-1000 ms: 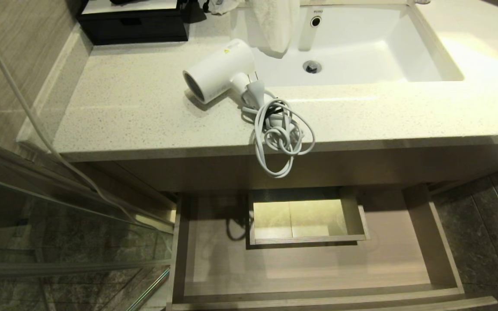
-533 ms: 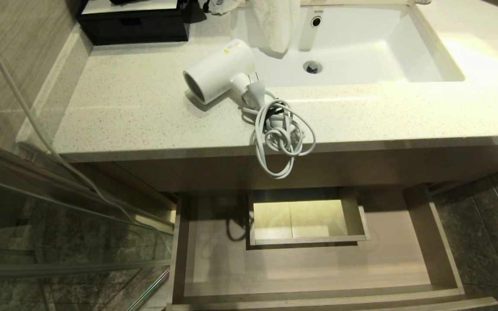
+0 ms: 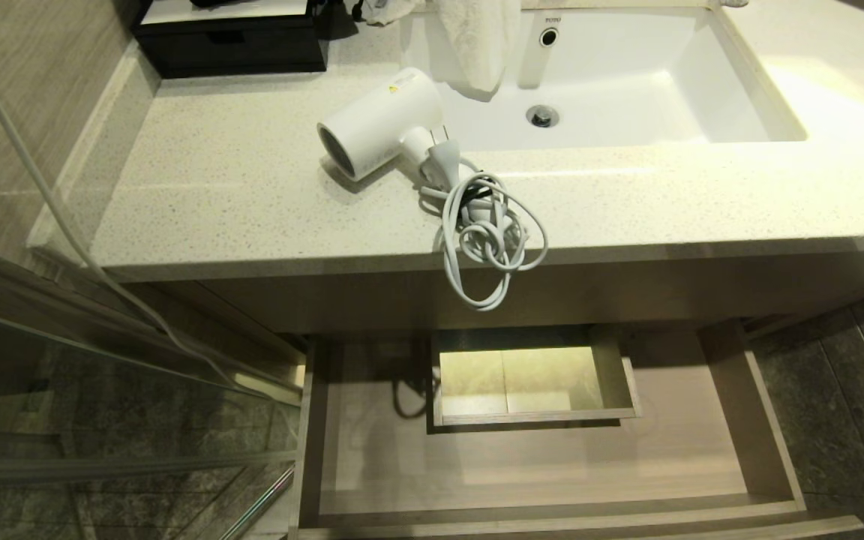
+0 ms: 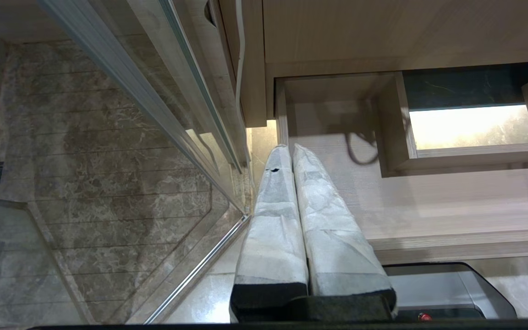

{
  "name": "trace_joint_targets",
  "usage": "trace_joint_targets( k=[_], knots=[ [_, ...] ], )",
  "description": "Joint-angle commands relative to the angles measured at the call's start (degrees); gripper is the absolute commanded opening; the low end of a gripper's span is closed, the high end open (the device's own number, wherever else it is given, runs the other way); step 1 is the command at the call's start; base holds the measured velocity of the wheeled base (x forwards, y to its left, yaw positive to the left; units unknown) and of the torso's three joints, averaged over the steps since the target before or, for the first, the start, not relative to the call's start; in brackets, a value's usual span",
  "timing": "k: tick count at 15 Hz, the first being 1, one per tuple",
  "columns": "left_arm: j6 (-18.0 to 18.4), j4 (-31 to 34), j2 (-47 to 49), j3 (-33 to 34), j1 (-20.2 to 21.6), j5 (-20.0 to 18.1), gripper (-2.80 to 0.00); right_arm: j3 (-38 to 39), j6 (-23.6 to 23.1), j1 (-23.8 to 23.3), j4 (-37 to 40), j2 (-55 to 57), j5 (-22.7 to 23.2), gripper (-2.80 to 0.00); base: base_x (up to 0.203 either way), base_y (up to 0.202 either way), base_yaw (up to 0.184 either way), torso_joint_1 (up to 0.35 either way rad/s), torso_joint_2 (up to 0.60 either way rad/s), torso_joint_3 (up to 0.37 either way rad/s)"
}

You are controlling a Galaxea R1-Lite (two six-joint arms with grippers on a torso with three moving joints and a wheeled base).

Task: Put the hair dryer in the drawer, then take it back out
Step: Pick up the hairdryer

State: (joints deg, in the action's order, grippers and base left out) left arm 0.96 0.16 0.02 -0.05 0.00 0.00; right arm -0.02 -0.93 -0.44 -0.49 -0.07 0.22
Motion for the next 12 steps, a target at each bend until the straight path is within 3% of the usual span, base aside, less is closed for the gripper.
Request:
trace_joint_targets(
  k=[1, 10, 12],
  knots=[
    [0.00, 0.02, -0.02, -0.04, 0.00, 0.00, -2.80, -0.04, -0.12, 0.00, -0.04, -0.01, 0.13, -2.80, 0.000, 0.000, 0.000, 0.000, 0.00, 0.000],
    [0.33, 0.15, -0.02, 0.05, 0.00, -0.15, -2.80, -0.01, 0.17, 0.00, 0.05, -0.01, 0.07, -2.80, 0.000, 0.000, 0.000, 0.000, 0.00, 0.000],
    [0.27, 0.19, -0.02, -0.04, 0.00, -0.09, -2.80, 0.02, 0.31, 0.00, 0.14, -0.01, -0.04, -2.80, -0.102, 0.000, 0.002, 0.002, 0.00, 0.002]
  ],
)
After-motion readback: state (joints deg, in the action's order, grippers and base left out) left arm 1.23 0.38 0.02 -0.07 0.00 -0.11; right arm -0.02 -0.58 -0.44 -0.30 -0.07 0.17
